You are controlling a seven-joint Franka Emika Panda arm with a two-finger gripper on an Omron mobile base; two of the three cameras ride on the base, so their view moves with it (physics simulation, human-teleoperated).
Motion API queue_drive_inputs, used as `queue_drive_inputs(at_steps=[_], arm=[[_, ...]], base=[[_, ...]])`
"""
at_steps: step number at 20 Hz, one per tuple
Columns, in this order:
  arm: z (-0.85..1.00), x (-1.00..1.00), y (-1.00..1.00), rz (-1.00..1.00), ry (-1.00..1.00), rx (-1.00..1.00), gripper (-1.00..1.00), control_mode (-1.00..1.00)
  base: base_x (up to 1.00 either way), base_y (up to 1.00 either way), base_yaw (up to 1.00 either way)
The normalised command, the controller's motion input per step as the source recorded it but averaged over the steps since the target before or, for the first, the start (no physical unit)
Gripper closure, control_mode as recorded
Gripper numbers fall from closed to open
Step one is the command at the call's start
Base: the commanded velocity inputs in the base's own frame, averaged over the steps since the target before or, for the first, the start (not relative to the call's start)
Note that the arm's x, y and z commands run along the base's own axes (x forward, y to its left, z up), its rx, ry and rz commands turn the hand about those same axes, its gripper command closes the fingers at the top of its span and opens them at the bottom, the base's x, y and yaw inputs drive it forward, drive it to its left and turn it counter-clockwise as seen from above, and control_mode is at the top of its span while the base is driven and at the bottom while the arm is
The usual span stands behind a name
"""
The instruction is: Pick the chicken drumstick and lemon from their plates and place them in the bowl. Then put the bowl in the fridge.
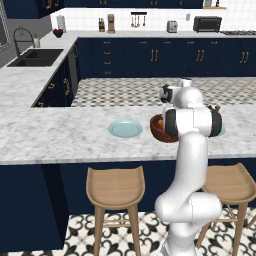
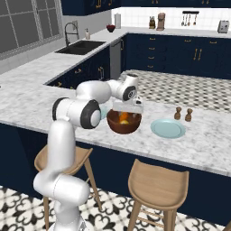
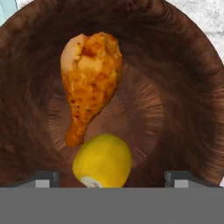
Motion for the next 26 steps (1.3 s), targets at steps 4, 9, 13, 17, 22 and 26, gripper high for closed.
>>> queue_drive_inputs(at_steps=[4,9,13,17,22,26], arm=[[0.70,-0.85,0.00,-0.10,-0.21,0.01,-1.00,-1.00],[0.57,-0.77,-0.13,-0.34,-0.17,0.00,-1.00,-1.00],[0.09,0.04,-0.20,-0.40,0.20,-0.03,-1.00,-1.00],[0.02,0.07,-0.46,-0.15,0.25,0.15,-1.00,-1.00],[-0.05,0.18,-0.28,0.00,0.05,0.20,-1.00,-1.00],[-0.17,0.45,-0.01,0.00,0.01,0.03,-1.00,-1.00]], base=[[0.00,0.00,0.00],[0.00,0.00,0.00],[0.00,0.00,0.00],[0.00,0.00,0.00],[0.00,0.00,0.00],[0.00,0.00,0.00]])
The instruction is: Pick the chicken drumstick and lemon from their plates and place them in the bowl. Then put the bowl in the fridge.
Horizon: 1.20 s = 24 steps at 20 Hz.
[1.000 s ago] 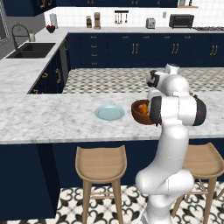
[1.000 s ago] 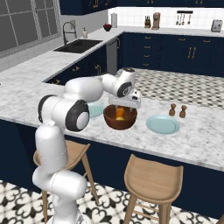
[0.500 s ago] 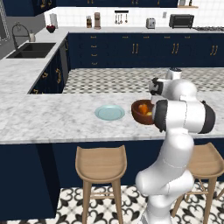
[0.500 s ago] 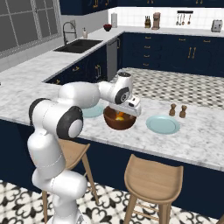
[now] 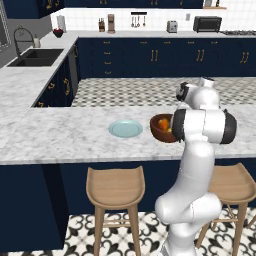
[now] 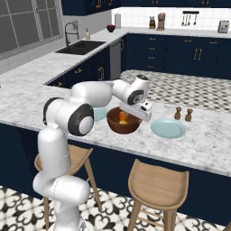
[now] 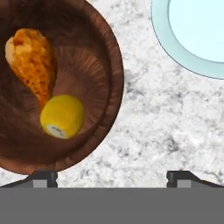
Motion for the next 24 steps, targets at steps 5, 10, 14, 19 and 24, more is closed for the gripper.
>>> queue_drive_inputs(at_steps=[5,10,14,19,24], arm=[[-0.44,0.35,0.00,0.00,0.10,0.00,-1.00,-1.00],[-0.38,0.30,0.05,-0.03,0.07,0.00,-1.00,-1.00],[-0.29,0.30,0.01,-0.03,0.00,0.00,-1.00,-1.00],[-0.50,0.00,0.08,-0.05,0.00,0.00,1.00,-1.00],[-0.32,-0.01,0.24,-0.06,0.00,0.00,1.00,-1.00]], base=[[0.00,0.00,0.00],[0.00,0.00,0.00],[0.00,0.00,0.00],[0.00,0.00,0.00],[0.00,0.00,0.00]])
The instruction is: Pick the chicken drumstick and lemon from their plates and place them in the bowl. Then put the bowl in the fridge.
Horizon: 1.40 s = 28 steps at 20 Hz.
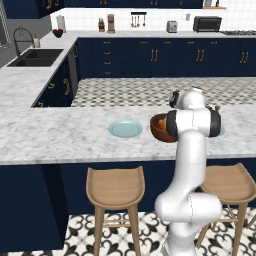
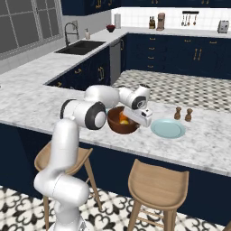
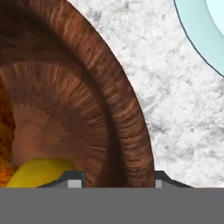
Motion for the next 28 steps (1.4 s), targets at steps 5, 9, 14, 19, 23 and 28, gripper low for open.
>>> queue_drive_inputs(at_steps=[5,9,14,19,23,28], arm=[[0.00,-0.54,0.49,-0.03,-0.13,-0.01,1.00,-1.00],[0.17,-0.89,0.47,-0.01,-0.19,-0.08,1.00,-1.00],[0.85,-0.84,0.14,-0.22,-0.08,-0.07,1.00,-1.00],[0.68,-0.61,0.25,-0.56,0.07,0.13,1.00,-1.00],[0.61,-0.63,0.41,-0.60,0.02,0.17,1.00,-1.00],[0.52,-0.56,0.25,-0.52,0.05,0.06,1.00,-1.00]], base=[[0.00,0.00,0.00],[0.00,0.00,0.00],[0.00,0.00,0.00],[0.00,0.00,0.00],[0.00,0.00,0.00],[0.00,0.00,0.00]])
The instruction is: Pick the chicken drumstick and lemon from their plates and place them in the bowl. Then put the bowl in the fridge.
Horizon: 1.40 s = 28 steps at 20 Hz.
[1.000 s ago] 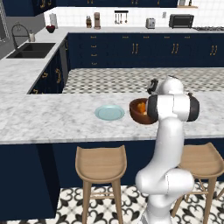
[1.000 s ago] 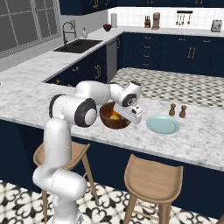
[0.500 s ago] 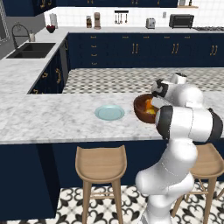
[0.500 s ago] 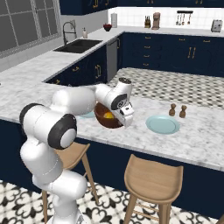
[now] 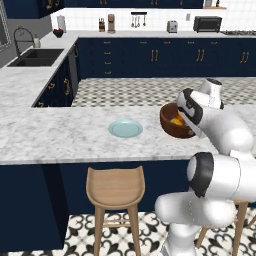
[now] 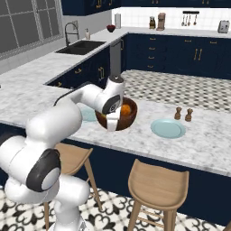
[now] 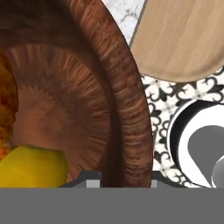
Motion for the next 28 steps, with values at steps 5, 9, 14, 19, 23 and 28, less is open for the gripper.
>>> queue_drive_inputs(at_steps=[5,9,14,19,23,28], arm=[[0.69,-0.57,0.10,-0.12,-0.05,-0.02,1.00,-1.00],[0.61,-0.74,0.08,0.01,-0.05,-0.01,1.00,-1.00],[0.50,-1.00,0.22,0.01,-0.05,0.00,1.00,-1.00],[0.22,-0.60,0.16,0.00,-0.08,0.00,1.00,1.00],[0.00,0.00,0.00,0.00,0.00,0.00,1.00,1.00],[0.00,0.00,0.00,0.00,0.00,0.00,1.00,1.00]], base=[[0.00,0.00,0.00],[0.00,0.00,0.00],[0.00,0.00,0.00],[-0.40,0.01,0.00],[-0.86,-0.60,-0.08],[-0.13,-0.93,-0.46]])
